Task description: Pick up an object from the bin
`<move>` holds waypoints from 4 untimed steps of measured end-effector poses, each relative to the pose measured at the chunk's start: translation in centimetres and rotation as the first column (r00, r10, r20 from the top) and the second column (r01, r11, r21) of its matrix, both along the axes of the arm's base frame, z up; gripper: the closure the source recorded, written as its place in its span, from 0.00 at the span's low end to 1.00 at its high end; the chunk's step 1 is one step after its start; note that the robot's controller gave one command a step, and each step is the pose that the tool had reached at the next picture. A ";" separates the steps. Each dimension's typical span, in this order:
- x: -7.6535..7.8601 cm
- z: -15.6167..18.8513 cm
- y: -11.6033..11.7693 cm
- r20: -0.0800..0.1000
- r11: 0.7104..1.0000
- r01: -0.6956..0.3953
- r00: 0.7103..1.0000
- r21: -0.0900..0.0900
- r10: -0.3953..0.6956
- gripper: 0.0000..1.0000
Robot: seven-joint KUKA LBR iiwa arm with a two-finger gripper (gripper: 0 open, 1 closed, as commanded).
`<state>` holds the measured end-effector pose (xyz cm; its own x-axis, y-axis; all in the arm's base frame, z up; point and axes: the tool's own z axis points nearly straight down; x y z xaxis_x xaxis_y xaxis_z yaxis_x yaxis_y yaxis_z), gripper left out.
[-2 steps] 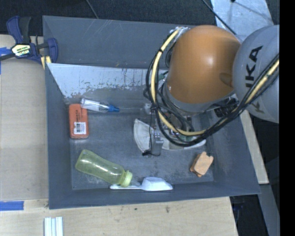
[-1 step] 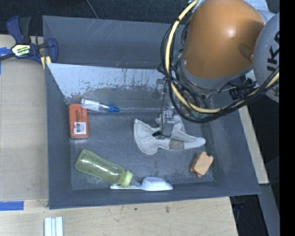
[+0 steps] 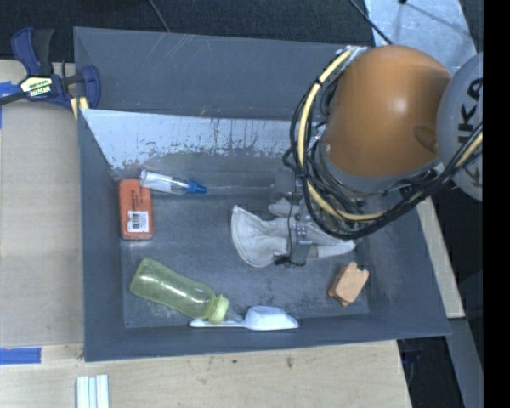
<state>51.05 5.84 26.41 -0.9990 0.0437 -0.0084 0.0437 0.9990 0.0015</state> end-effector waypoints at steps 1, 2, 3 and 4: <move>-0.3 -2.8 0.0 -0.010 1.000 0.010 1.000 -0.003 -0.010 0.00; 1.3 -4.8 0.1 -0.006 0.998 0.058 0.998 -0.001 -0.058 1.00; 1.3 -4.8 0.1 -0.006 0.998 0.059 0.998 -0.001 -0.059 0.00; 1.3 -4.8 0.1 -0.006 0.998 0.059 0.998 -0.001 -0.059 0.00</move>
Offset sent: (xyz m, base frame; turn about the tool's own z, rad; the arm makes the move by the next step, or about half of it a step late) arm 0.0126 0.0015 -0.0484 0.0585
